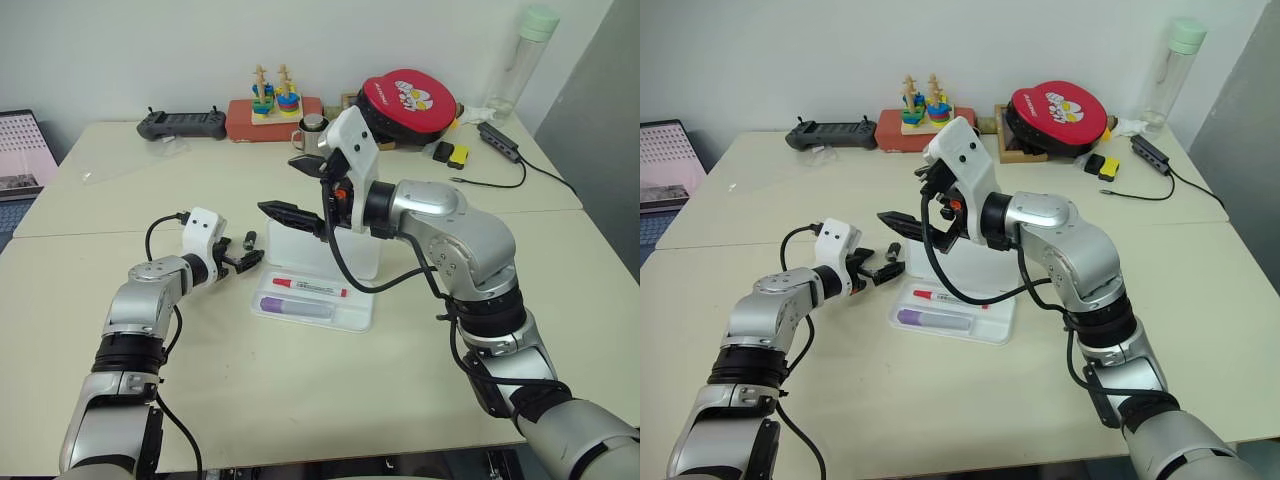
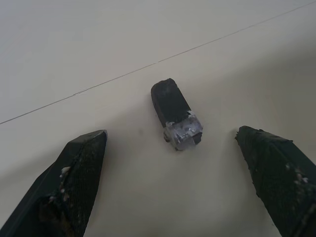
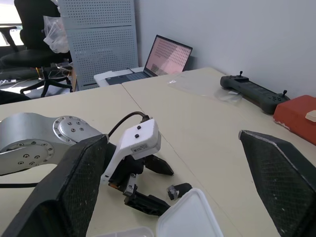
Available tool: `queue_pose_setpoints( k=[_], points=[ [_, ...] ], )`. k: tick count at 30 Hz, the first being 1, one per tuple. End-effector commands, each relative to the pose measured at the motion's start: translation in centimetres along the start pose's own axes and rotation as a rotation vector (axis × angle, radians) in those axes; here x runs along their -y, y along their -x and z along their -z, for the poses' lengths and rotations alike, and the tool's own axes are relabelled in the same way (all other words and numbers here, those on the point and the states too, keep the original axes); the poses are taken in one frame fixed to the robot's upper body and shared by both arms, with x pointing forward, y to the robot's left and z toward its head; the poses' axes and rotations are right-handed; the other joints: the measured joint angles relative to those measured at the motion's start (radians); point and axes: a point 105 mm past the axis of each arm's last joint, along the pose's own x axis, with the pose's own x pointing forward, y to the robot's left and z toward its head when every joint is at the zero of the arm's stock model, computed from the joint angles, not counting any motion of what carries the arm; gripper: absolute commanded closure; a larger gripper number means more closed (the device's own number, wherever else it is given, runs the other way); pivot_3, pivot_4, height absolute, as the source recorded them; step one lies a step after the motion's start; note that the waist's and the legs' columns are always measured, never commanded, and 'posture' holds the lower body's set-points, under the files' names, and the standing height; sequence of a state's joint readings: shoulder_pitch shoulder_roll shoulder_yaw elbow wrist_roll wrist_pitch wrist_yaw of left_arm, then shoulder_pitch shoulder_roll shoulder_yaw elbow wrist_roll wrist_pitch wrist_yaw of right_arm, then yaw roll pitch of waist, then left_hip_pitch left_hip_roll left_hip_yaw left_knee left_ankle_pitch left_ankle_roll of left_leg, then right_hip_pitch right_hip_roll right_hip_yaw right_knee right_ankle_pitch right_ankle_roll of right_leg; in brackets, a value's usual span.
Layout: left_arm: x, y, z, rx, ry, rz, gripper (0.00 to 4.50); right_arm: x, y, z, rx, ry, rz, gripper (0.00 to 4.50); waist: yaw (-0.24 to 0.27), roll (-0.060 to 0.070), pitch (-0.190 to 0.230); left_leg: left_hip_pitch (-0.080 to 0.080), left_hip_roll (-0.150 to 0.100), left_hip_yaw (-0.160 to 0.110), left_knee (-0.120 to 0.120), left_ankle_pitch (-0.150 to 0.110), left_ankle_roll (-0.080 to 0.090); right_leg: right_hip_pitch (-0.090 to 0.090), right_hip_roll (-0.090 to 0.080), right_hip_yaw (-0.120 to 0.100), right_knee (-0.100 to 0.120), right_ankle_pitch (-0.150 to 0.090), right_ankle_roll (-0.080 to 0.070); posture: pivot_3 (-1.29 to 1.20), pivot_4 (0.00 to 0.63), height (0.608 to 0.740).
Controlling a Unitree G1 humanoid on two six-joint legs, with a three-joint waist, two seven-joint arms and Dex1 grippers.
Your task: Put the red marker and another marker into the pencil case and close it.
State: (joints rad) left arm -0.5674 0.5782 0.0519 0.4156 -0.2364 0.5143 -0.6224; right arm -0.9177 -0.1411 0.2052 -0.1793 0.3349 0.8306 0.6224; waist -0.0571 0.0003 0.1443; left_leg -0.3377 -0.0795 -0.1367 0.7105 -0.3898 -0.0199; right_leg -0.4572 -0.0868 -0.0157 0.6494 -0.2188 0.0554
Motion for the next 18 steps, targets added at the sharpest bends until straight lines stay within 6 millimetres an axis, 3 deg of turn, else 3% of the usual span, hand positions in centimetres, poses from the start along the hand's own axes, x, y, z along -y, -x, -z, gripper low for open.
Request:
queue_pose_setpoints(
  k=[1, 7, 8, 18],
  points=[
    [-0.28, -0.76, -0.95, 0.013, -0.010, -0.024, 0.00, -0.08, 0.23, -1.74, 0.059, 0.034, 0.003, 0.04, 0.001, 0.000, 0.000, 0.000, 0.000, 0.000, 0.000, 0.000, 0.000, 0.000, 0.000, 0.000, 0.000, 0.000, 0.000, 0.00, 0.150, 0.740],
    [0.29, -1.62, -1.07, 0.018, -0.012, -0.009, 0.00, -0.02, 0.33, -1.56, 0.053, 0.037, 0.010, 0.04, 0.002, 0.000, 0.000, 0.000, -0.001, 0.000, 0.001, 0.000, 0.000, 0.000, -0.001, 0.000, 0.001, 0.000, 0.000, 0.00, 0.150, 0.740],
    [0.39, -1.69, -1.15, 0.024, -0.016, -0.007, 0.37, 0.03, 0.34, -1.51, 0.051, 0.036, 0.012, 0.00, 0.002, 0.000, 0.000, 0.000, -0.001, 0.000, 0.001, 0.000, 0.000, 0.000, -0.001, 0.000, 0.001, 0.000, 0.000, 0.00, 0.150, 0.740],
    [0.62, -1.69, -0.77, 0.019, 0.002, 0.006, 2.14, 0.12, 0.37, -1.12, 0.039, 0.036, 0.018, 0.00, 0.003, 0.000, 0.000, 0.000, -0.001, 0.000, 0.001, 0.000, 0.000, 0.000, -0.001, 0.001, 0.001, 0.000, 0.000, 0.00, 0.150, 0.740]
  ],
)
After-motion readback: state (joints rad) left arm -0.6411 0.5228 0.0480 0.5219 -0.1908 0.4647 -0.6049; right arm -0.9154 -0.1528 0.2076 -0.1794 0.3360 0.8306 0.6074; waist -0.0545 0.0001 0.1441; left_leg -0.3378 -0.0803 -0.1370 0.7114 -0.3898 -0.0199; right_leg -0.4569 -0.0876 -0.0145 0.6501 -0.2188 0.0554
